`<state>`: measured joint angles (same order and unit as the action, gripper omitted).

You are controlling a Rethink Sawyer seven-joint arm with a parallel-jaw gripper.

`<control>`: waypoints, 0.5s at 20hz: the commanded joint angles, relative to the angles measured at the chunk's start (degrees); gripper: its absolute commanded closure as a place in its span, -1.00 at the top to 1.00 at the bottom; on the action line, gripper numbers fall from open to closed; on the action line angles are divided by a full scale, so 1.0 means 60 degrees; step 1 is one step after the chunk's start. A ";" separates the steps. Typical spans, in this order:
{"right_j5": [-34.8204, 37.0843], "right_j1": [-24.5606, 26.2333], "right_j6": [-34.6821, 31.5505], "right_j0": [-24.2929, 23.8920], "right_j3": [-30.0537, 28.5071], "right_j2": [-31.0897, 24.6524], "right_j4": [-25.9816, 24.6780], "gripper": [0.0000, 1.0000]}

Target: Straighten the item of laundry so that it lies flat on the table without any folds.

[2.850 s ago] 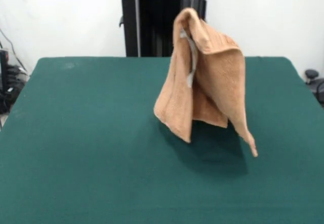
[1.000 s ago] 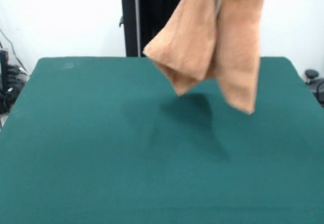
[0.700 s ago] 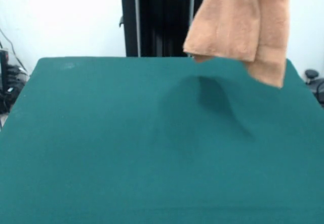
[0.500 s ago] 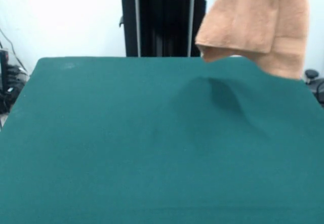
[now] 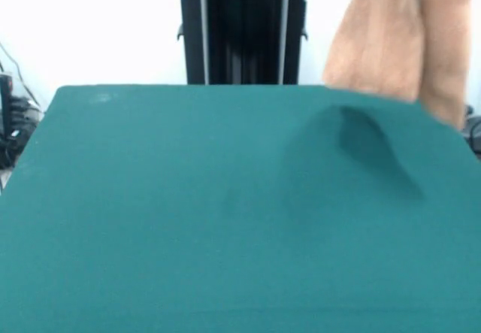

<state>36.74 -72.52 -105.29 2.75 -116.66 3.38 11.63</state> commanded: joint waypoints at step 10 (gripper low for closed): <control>-0.3517 0.5996 -0.2815 0.1569 0.2040 0.2413 -0.0814 -1.00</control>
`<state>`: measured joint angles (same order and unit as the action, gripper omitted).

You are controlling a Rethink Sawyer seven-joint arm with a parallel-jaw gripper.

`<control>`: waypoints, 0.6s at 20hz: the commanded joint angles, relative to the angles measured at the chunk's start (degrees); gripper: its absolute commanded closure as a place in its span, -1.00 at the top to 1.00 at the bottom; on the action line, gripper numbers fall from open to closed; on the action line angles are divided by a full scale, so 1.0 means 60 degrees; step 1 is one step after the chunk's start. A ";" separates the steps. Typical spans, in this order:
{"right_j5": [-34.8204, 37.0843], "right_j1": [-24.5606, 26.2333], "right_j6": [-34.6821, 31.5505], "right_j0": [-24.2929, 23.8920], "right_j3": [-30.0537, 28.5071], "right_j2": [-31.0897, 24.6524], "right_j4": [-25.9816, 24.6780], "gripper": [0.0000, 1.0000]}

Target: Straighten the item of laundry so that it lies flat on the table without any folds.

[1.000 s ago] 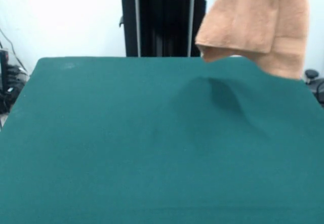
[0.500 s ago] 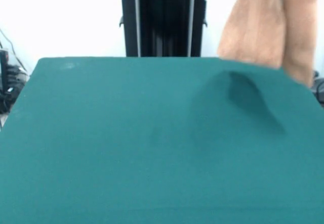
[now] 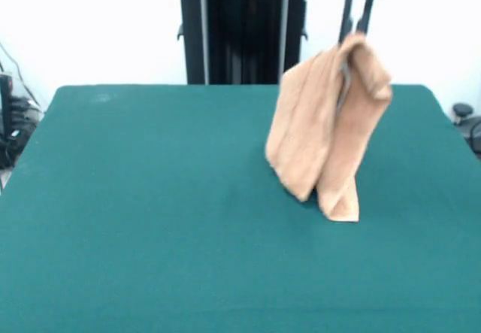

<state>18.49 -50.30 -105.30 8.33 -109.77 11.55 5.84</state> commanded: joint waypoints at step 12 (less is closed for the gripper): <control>-0.1367 0.2814 -0.1879 -0.0216 0.1177 0.0641 0.0183 -1.00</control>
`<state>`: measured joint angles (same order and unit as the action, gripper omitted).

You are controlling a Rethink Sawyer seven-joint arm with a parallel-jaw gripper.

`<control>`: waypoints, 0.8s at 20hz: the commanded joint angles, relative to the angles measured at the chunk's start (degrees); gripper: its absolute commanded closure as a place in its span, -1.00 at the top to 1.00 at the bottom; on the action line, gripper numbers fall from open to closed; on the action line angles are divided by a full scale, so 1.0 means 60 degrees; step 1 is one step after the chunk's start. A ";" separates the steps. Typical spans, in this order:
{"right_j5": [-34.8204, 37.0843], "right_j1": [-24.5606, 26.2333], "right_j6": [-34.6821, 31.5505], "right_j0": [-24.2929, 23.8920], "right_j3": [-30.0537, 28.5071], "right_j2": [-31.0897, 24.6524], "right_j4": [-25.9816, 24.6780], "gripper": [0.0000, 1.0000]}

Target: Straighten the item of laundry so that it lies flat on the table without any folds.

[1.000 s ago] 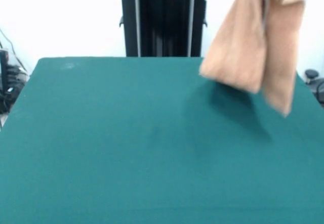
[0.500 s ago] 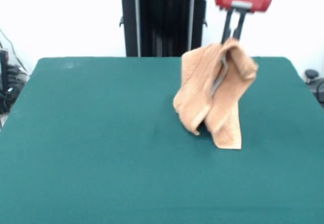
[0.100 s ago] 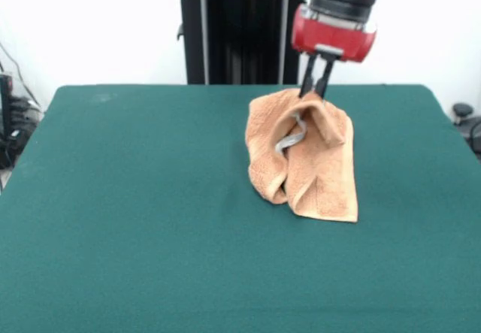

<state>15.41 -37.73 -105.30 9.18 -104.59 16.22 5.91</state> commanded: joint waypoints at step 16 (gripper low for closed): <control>-0.1737 0.1041 -0.1671 -0.1244 0.0298 -0.0117 0.0030 -1.00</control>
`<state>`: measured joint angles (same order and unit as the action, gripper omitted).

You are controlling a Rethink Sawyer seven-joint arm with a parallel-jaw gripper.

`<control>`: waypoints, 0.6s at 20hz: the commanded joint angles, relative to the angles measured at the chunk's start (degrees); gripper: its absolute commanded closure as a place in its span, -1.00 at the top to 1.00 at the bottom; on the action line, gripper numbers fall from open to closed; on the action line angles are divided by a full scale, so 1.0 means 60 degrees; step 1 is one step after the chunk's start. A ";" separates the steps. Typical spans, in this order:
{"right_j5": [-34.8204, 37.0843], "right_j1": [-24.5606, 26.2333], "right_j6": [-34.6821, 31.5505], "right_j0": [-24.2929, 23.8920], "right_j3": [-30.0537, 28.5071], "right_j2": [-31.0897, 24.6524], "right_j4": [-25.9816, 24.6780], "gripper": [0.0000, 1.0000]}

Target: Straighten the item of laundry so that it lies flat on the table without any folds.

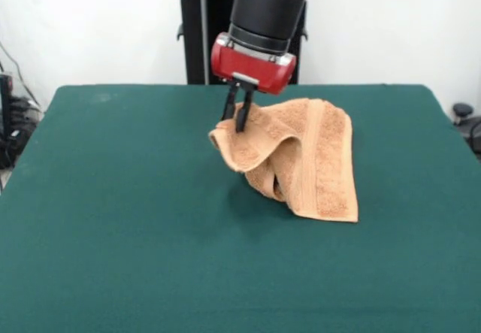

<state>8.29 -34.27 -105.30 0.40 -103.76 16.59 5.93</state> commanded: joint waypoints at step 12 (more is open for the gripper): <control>-0.0303 0.0546 -0.2047 0.0450 0.0132 -0.0164 0.0533 1.00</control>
<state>7.47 -32.35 -105.30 1.57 -103.63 17.65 6.21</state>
